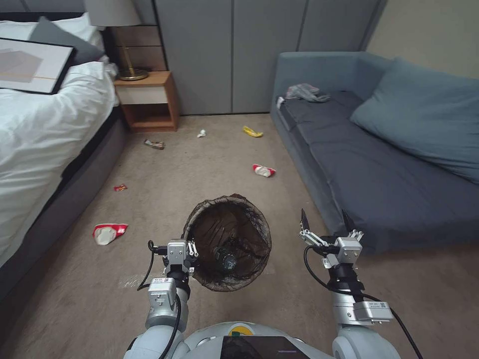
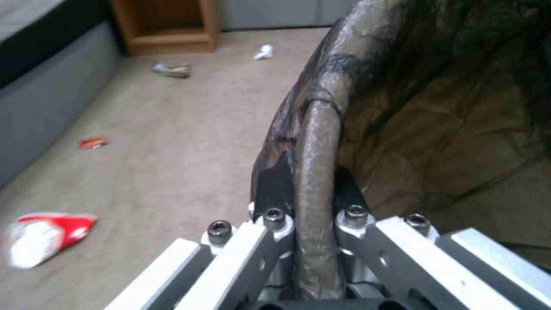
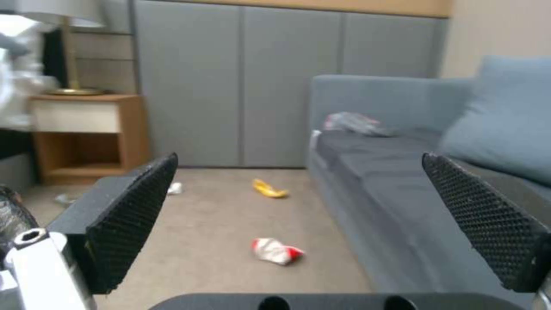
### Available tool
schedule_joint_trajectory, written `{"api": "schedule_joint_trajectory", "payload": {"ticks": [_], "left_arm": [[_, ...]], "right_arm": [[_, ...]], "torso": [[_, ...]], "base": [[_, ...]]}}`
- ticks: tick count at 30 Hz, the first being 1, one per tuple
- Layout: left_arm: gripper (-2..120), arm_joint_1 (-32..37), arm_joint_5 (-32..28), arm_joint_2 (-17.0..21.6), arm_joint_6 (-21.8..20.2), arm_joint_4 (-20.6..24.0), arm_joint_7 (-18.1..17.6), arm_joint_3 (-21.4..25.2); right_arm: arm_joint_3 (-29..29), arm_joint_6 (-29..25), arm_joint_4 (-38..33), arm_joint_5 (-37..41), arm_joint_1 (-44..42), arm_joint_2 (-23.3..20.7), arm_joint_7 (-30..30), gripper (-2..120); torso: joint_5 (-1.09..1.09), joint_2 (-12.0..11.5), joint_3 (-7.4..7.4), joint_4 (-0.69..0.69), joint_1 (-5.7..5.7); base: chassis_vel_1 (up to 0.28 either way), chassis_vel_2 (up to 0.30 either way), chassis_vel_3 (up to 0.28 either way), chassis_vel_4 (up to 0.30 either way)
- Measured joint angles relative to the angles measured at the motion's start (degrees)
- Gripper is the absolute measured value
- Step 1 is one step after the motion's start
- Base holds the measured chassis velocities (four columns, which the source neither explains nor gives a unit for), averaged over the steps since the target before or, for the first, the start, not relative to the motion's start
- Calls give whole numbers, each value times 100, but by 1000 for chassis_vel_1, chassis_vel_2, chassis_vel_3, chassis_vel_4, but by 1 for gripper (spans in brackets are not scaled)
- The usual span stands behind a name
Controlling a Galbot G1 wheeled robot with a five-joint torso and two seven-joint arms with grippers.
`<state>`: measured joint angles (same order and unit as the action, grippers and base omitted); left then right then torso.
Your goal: Pick up the trash bin, then pick up the garbage from the floor and place it into the trash bin.
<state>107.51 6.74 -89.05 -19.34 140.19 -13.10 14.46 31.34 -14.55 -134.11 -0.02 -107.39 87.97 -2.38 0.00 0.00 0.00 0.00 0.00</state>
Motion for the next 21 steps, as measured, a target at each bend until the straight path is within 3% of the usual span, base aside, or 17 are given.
{"api": "schedule_joint_trajectory", "payload": {"ticks": [9, 15, 21], "left_arm": [[0, 10, 15, 8, 10, 5, 5, -6], [0, 4, 7, -3, 381, -83, 25, -15], [0, 0, 9, -5, 485, -120, 60, -19]], "right_arm": [[6, 12, -31, -2, 3, -28, 5, 100], [4, 12, -46, -2, 4, -24, 22, 100], [3, 12, -49, -2, 9, -17, 26, 100]], "torso": [[0, 0, 0, -1, 0], [0, 0, 0, 2, 0], [0, 0, 0, -2, 0]], "base": [[125, 125, 127, 121], [110, 100, 110, 115], [24, 23, 20, 21]]}}
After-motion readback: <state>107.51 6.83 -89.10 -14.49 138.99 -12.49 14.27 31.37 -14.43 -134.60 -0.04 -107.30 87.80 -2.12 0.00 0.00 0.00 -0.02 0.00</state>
